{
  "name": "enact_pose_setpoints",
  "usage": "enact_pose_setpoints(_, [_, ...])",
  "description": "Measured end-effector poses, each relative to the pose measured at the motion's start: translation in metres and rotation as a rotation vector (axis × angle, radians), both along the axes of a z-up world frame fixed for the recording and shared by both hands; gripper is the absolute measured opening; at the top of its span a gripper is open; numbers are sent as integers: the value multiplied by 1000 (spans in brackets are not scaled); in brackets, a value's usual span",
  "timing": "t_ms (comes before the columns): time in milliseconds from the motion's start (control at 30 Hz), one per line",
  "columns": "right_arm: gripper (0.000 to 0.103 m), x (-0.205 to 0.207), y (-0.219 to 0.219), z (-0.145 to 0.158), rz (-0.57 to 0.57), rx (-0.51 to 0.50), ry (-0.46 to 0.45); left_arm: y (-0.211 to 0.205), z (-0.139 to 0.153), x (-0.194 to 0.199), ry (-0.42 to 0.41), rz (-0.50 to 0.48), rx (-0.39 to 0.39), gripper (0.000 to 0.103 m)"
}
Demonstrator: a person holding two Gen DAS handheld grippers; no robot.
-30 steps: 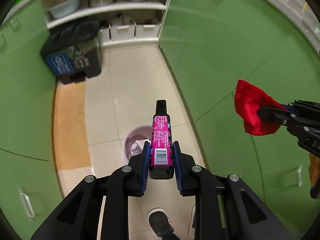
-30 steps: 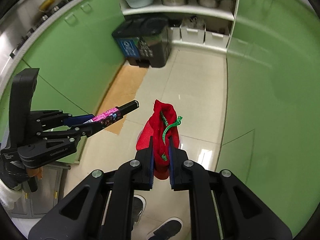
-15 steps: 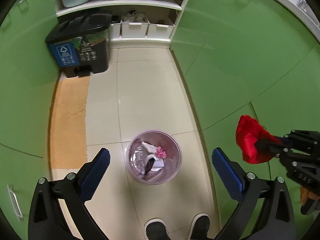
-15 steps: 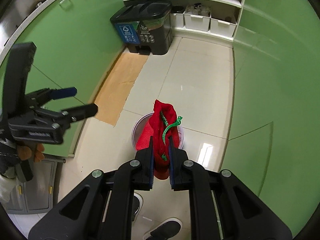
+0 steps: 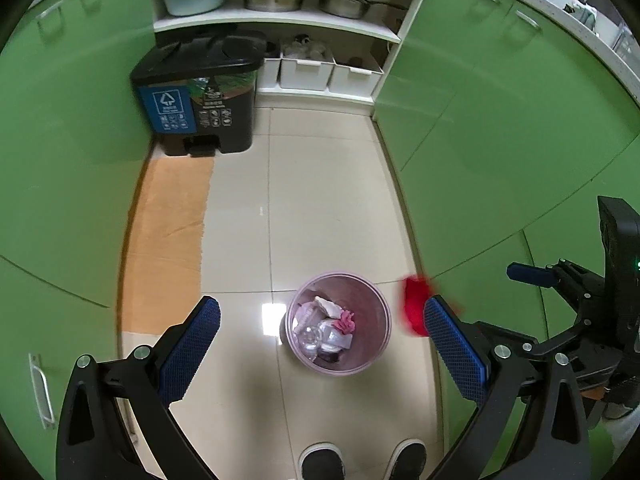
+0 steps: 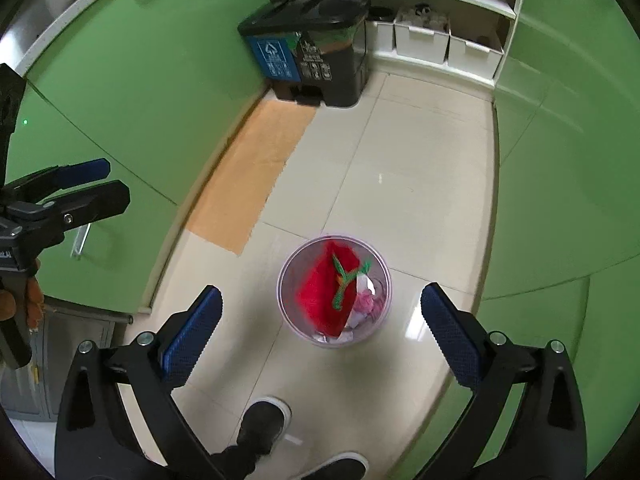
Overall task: Collect trash
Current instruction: 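Open both grippers over the pink wastebasket, dropping pouch and tube, then move both tools back to the counter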
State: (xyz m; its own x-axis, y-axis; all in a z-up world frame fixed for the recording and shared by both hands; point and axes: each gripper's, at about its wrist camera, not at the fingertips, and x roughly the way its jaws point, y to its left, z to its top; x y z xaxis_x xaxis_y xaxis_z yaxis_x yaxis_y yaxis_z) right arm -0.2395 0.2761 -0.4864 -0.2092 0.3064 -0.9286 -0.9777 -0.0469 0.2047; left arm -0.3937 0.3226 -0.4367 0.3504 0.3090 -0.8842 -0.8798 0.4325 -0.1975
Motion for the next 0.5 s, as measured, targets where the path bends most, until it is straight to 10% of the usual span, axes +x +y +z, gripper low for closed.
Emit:
enact_pose_setpoints(300, [98, 9, -6, 11, -39, -44, -35, -4, 14, 7, 20, -10, 1, 98])
enact_pose_setpoints(500, [98, 21, -21, 73, -76, -17, -37, -23, 72, 18, 15, -49, 26, 98])
